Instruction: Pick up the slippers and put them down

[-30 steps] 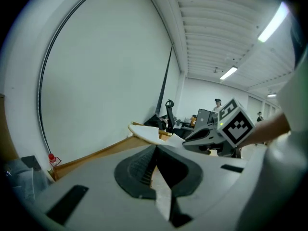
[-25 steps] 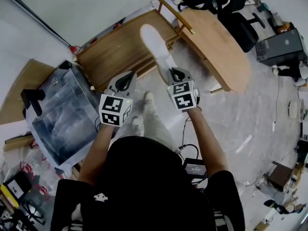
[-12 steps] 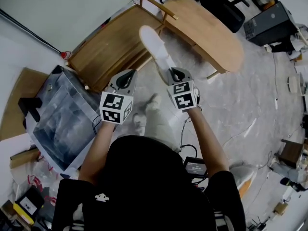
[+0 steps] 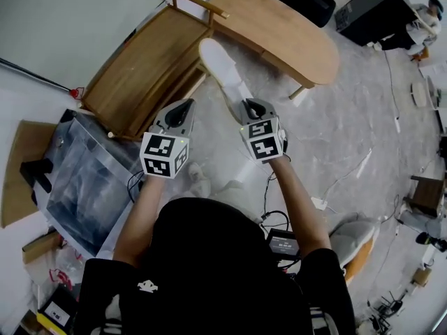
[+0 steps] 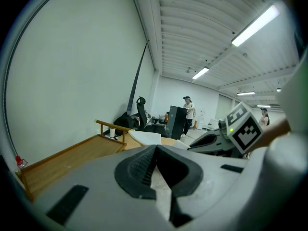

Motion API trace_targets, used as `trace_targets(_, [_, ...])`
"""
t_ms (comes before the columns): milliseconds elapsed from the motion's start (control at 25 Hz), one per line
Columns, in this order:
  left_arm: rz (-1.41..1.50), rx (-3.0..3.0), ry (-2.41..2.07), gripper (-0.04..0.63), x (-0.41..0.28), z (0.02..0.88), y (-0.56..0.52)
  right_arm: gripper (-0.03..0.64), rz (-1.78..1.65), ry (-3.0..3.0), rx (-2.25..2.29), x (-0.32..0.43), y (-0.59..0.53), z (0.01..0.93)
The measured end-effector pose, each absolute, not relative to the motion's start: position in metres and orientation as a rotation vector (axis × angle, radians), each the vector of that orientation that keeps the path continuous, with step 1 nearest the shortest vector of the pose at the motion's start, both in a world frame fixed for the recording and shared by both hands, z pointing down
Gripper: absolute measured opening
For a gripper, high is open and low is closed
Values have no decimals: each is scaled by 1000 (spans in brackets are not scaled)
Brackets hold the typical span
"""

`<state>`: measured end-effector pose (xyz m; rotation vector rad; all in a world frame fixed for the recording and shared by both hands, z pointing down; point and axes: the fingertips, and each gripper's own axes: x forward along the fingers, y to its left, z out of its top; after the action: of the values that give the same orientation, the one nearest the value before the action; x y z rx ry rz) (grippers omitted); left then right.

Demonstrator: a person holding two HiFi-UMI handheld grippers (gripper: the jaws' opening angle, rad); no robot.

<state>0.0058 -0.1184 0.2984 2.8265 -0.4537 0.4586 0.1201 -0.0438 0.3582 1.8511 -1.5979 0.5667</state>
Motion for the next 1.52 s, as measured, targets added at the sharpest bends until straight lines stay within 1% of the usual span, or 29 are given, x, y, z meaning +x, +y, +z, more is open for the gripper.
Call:
trace_targets(360, [489, 2830, -407, 5, 51, 297, -59, 12, 636, -1558, 1879, 161, 28, 361])
trace_targets(760, [592, 2821, -359, 5, 86, 328, 25, 12, 688, -1544, 1913, 192, 116, 376])
trace_targets(1200, [689, 2793, -331, 5, 94, 383, 103, 12, 759, -1562, 1874, 190, 185, 421])
trace_targets(1520, [749, 2772, -309, 5, 101, 448, 97, 12, 804, -1551, 1858, 194, 188, 478])
